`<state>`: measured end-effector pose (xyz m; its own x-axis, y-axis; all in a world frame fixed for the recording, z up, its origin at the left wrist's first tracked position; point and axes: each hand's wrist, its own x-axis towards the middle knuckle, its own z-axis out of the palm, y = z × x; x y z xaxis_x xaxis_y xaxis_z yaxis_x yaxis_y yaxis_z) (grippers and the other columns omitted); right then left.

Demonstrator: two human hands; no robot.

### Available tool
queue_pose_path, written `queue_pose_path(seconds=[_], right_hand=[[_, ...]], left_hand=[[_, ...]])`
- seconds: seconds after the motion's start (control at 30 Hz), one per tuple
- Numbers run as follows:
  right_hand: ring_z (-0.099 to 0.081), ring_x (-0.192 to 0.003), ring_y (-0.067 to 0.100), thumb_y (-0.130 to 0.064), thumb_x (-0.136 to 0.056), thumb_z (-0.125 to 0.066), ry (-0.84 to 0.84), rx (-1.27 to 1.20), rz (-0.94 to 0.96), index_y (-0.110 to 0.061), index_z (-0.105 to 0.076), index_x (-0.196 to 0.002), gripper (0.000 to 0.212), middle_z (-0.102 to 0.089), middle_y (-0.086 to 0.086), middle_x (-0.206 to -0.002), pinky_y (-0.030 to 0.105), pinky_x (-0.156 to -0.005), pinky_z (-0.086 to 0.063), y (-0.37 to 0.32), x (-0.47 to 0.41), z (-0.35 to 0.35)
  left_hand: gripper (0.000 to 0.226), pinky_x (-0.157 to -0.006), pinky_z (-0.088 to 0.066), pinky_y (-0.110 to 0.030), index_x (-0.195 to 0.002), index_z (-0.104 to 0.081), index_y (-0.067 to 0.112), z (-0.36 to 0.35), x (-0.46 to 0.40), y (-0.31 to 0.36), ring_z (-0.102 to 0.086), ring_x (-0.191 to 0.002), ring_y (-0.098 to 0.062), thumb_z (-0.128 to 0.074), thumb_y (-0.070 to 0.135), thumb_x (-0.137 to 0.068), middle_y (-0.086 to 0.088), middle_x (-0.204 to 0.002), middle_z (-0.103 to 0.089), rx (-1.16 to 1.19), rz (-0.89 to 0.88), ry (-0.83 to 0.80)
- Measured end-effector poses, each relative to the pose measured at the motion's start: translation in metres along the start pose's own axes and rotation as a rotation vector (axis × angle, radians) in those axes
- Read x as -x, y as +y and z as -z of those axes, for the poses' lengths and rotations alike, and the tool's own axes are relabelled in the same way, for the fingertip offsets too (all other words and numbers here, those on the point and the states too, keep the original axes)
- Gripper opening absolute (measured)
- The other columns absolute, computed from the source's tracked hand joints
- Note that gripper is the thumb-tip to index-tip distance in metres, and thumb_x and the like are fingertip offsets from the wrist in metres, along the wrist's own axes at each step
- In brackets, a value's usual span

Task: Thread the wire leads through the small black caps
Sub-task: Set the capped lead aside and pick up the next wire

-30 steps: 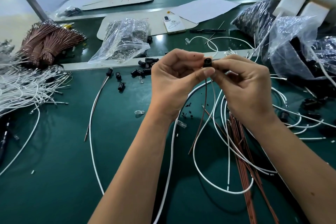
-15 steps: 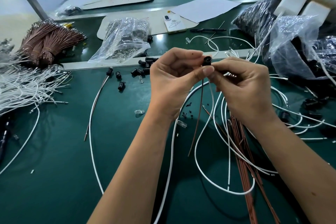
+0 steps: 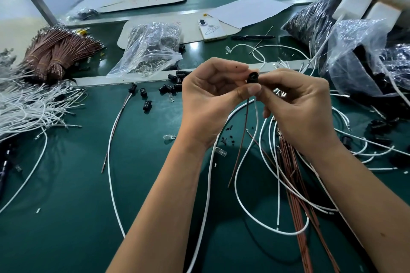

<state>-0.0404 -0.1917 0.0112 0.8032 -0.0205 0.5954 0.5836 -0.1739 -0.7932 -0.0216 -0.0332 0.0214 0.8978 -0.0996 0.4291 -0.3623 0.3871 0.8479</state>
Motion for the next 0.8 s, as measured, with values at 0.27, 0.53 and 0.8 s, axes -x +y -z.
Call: queue_pose_path(seconds=[0.27,0.53,0.8], right_hand=[[-0.071,-0.074,0.018,-0.010,-0.090,-0.079,-0.002,0.002,0.041,-0.021,-0.077,-0.103,0.017,-0.074,0.002,-0.096,0.028,-0.055,-0.059,-0.0028,-0.0004,0.0029],[-0.072,-0.073,0.017,-0.002,-0.087,-0.080,0.007,-0.006,0.043,-0.023,-0.077,-0.099,0.024,-0.075,-0.006,-0.090,0.025,-0.057,-0.059,-0.0005,-0.0003,0.0028],[-0.073,-0.076,0.019,0.003,-0.089,-0.076,-0.009,-0.028,0.019,-0.010,-0.076,-0.106,0.021,-0.073,0.011,-0.091,0.026,-0.066,-0.061,0.0017,-0.0001,-0.0001]], left_hand=[[0.031,-0.082,-0.058,-0.032,-0.099,-0.070,0.001,0.0021,-0.0001,0.0017,-0.068,-0.084,-0.023,-0.076,-0.017,-0.074,-0.012,-0.088,-0.074,-0.036,0.006,-0.091],[0.032,-0.081,-0.059,-0.032,-0.093,-0.070,0.002,0.0018,-0.0006,0.0017,-0.070,-0.084,-0.021,-0.077,-0.019,-0.070,-0.011,-0.088,-0.074,-0.055,-0.014,-0.098],[0.032,-0.078,-0.059,-0.031,-0.090,-0.070,0.002,0.0012,-0.0004,-0.0001,-0.070,-0.079,-0.019,-0.077,-0.021,-0.069,-0.008,-0.084,-0.074,-0.027,-0.020,-0.072]])
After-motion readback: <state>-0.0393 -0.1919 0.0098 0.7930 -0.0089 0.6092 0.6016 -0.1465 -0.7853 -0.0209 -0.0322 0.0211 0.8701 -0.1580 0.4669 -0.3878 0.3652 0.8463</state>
